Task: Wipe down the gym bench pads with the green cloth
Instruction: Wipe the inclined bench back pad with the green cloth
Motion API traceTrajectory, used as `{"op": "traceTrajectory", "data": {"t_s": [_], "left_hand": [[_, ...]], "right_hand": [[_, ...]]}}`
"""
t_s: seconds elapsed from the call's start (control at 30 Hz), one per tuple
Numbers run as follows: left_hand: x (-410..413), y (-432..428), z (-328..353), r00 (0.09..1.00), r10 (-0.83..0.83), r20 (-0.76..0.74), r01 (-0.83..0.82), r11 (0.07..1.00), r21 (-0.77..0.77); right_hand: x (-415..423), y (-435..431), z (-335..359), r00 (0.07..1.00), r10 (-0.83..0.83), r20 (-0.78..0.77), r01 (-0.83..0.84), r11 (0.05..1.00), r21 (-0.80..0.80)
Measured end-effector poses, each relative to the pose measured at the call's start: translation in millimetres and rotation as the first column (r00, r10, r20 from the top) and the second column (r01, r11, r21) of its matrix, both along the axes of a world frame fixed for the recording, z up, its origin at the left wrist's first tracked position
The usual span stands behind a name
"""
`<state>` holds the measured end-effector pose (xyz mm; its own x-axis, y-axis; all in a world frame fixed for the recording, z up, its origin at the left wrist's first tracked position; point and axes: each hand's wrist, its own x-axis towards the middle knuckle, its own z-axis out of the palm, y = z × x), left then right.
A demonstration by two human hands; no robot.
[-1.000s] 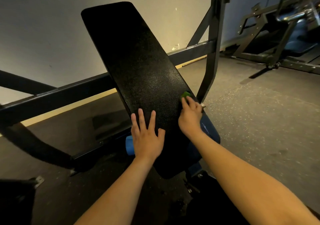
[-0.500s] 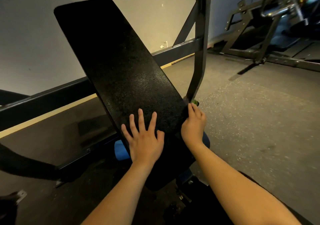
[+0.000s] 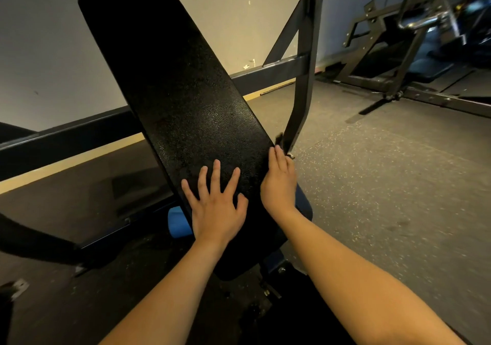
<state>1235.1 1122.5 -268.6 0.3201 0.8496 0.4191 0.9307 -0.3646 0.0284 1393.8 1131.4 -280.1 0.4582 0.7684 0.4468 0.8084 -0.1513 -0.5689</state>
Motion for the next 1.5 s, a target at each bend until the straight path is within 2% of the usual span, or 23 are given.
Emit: {"op": "traceTrajectory", "data": {"t_s": [0.07, 0.17, 0.27, 0.33, 0.4, 0.5, 0.57, 0.67, 0.77, 0.93, 1.0, 1.07, 1.13, 1.23, 1.3, 1.37, 1.4, 1.5], "left_hand": [[0, -1, -1, 1.000, -0.016, -0.009, 0.016, 1.000, 0.003], [1, -3, -3, 1.000, -0.024, -0.010, 0.024, 1.000, 0.013], [2, -4, -4, 1.000, -0.024, -0.012, 0.024, 0.999, 0.027], [2, -5, -5, 1.000, -0.027, -0.007, 0.028, 0.998, 0.056], [2, -4, -5, 1.000, -0.029, -0.006, 0.030, 0.997, 0.066], [0, -2, -7, 0.999, -0.038, -0.024, 0.040, 0.995, 0.087], [-1, -2, -8, 0.998, -0.050, -0.022, 0.052, 0.994, 0.099], [-3, -3, -7, 0.998, -0.063, 0.017, 0.061, 0.993, 0.097], [-4, -3, -6, 0.996, -0.075, 0.047, 0.071, 0.994, 0.082], [-9, -10, -12, 0.992, -0.102, 0.068, 0.097, 0.992, 0.078], [-13, -17, -17, 0.988, -0.125, 0.095, 0.118, 0.990, 0.073], [-15, -23, -20, 0.983, -0.132, 0.127, 0.124, 0.990, 0.073], [-17, -26, -21, 0.981, -0.126, 0.147, 0.117, 0.991, 0.068], [-19, -31, -23, 0.985, -0.100, 0.140, 0.093, 0.994, 0.062], [-20, -34, -25, 0.988, -0.089, 0.128, 0.081, 0.995, 0.062], [-22, -35, -28, 0.988, -0.084, 0.126, 0.076, 0.995, 0.065], [-23, -36, -29, 0.989, -0.081, 0.123, 0.074, 0.995, 0.065], [-22, -37, -31, 0.990, -0.077, 0.116, 0.070, 0.995, 0.066]], "right_hand": [[11, -22, -20, 0.993, -0.089, -0.075, 0.088, 0.996, -0.020], [20, -55, -42, 0.935, -0.219, -0.278, 0.207, 0.976, -0.073], [22, -60, -41, 0.919, -0.216, -0.330, 0.202, 0.976, -0.077], [17, -47, -26, 0.950, -0.128, -0.284, 0.139, 0.990, 0.020], [3, -26, -4, 0.982, 0.038, -0.188, -0.018, 0.994, 0.105], [-26, 3, 14, 0.964, 0.264, 0.006, -0.263, 0.959, 0.109], [-30, 7, 11, 0.961, 0.277, 0.028, -0.278, 0.958, 0.069], [-14, -13, -12, 0.980, 0.195, 0.036, -0.197, 0.980, 0.035], [5, -39, -35, 0.999, 0.034, 0.009, -0.033, 0.999, -0.020], [10, -79, -57, 0.947, -0.222, -0.232, 0.204, 0.974, -0.097], [5, -83, -58, 0.933, -0.241, -0.267, 0.225, 0.970, -0.089], [-9, -77, -51, 0.961, -0.166, -0.223, 0.161, 0.986, -0.041], [-32, -68, -40, 0.995, 0.003, -0.102, -0.001, 1.000, 0.025], [-58, -59, -32, 0.973, 0.229, 0.017, -0.229, 0.972, 0.056], [-51, -60, -35, 0.959, 0.263, 0.106, -0.267, 0.963, 0.033], [-31, -65, -42, 0.974, 0.175, 0.143, -0.178, 0.984, 0.005], [-20, -67, -45, 0.991, 0.092, 0.101, -0.092, 0.996, -0.003], [11, -73, -51, 0.972, -0.144, -0.188, 0.125, 0.986, -0.110]]}}
